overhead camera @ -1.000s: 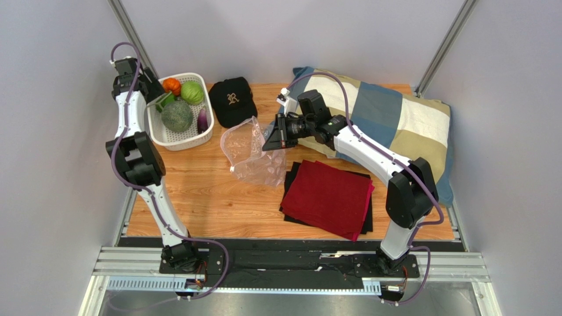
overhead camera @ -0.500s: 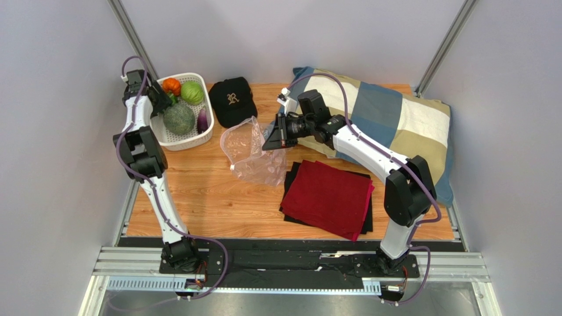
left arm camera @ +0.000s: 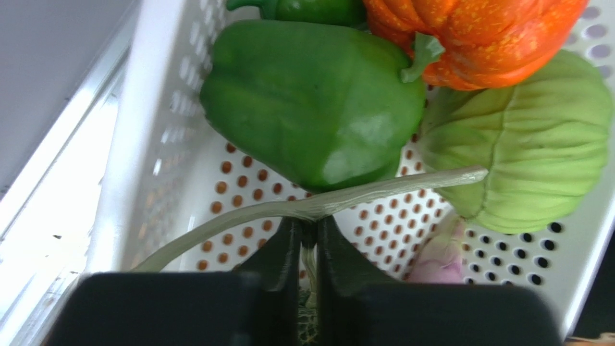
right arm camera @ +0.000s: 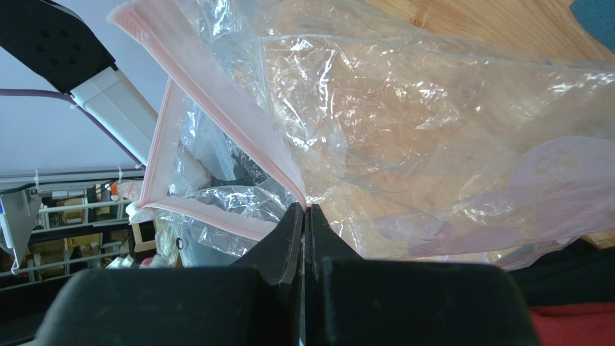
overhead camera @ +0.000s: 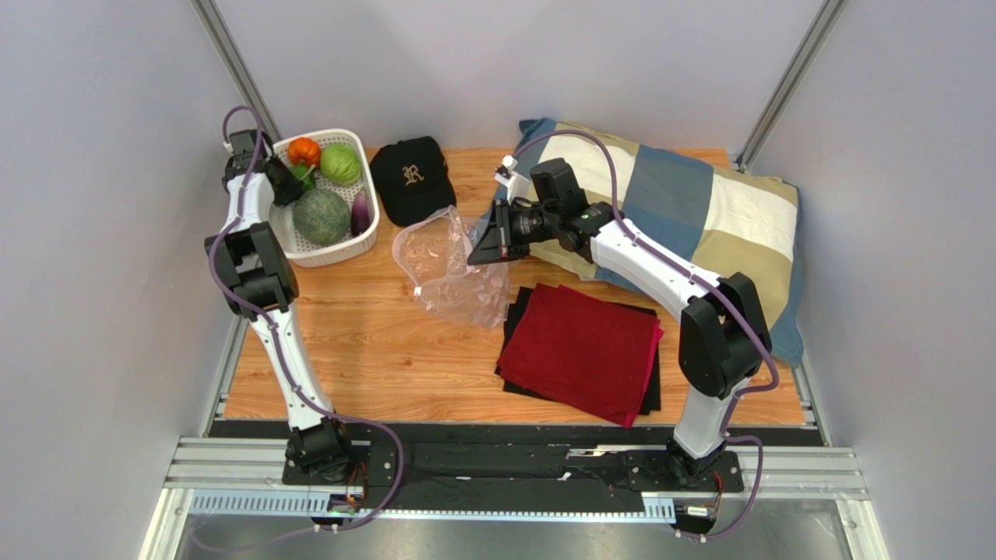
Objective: Place the food in the zip-top bag and seal the zipper
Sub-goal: Pick up the fake fruit from the bin, then place the fake fruit in the zipper food storage bag.
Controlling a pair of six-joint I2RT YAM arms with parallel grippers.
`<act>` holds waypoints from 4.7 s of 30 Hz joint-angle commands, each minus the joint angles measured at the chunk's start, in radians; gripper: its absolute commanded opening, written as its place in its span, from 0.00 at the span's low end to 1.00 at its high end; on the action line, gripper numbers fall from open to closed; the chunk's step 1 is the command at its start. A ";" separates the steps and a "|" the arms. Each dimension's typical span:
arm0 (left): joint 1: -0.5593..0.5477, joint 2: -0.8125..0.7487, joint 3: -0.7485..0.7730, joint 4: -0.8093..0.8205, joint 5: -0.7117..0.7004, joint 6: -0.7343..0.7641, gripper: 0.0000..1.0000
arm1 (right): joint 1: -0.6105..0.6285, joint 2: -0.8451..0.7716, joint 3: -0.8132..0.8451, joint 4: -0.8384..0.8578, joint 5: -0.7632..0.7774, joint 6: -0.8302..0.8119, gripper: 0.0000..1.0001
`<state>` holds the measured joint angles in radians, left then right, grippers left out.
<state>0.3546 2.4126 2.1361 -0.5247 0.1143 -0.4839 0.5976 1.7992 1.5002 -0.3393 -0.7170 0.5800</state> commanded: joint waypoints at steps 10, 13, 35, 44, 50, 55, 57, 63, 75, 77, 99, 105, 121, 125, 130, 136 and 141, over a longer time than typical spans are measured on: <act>0.004 -0.337 -0.133 0.089 0.212 -0.009 0.00 | -0.007 -0.018 0.015 0.025 -0.010 0.014 0.00; 0.003 -0.411 -0.185 0.101 0.217 0.017 0.00 | -0.007 -0.020 0.009 0.026 -0.013 0.024 0.00; -0.173 -0.926 -0.291 -0.008 0.398 0.079 0.00 | 0.014 -0.026 0.017 0.123 -0.062 0.170 0.00; -0.388 -0.994 -0.212 -0.086 0.456 0.025 0.00 | 0.013 -0.027 0.015 0.161 -0.079 0.221 0.00; -0.493 -0.995 -0.352 -0.072 0.487 -0.011 0.00 | -0.002 -0.035 -0.011 0.172 -0.093 0.241 0.00; -0.516 -0.988 -0.505 -0.049 0.449 -0.001 0.00 | -0.028 -0.057 -0.041 0.186 -0.111 0.264 0.00; -0.519 -0.995 -0.539 -0.034 0.388 0.019 0.00 | -0.035 -0.064 -0.061 0.187 -0.121 0.268 0.00; -0.571 -1.017 -0.597 -0.026 0.236 0.140 0.00 | -0.058 -0.083 -0.116 0.256 -0.151 0.336 0.00; -0.911 -1.026 -0.610 -0.015 -0.332 0.401 0.00 | -0.084 -0.119 -0.221 0.417 -0.203 0.457 0.00; -0.944 -1.011 -0.614 -0.018 -0.338 0.387 0.00 | -0.091 -0.127 -0.232 0.424 -0.205 0.452 0.00; -0.934 -0.962 -0.501 0.038 0.203 0.018 0.00 | -0.219 -0.242 -0.426 0.159 -0.110 0.176 0.00; -0.933 -0.885 -0.537 0.057 0.268 -0.093 0.00 | -0.220 -0.258 -0.457 0.154 -0.099 0.161 0.00; -0.875 -0.767 -0.716 0.150 0.138 -0.108 0.00 | -0.245 -0.290 -0.564 0.083 -0.075 0.069 0.00; -0.933 -0.783 -0.705 0.126 -0.028 -0.013 0.00 | -0.251 -0.294 -0.572 0.080 -0.084 0.084 0.00; -1.135 -0.837 -0.700 0.117 -0.324 0.174 0.00 | -0.255 -0.296 -0.555 0.080 -0.111 0.121 0.00; -1.270 -0.813 -0.774 0.122 -0.600 0.309 0.00 | -0.260 -0.299 -0.538 0.016 -0.101 0.092 0.00; -1.212 -0.802 -0.733 0.046 -0.417 0.240 0.23 | -0.282 -0.279 -0.558 -0.018 -0.085 0.049 0.00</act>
<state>-0.9249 1.6222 1.3773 -0.4137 -0.3519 -0.2337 0.3393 1.5398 0.9306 -0.3260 -0.8150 0.6731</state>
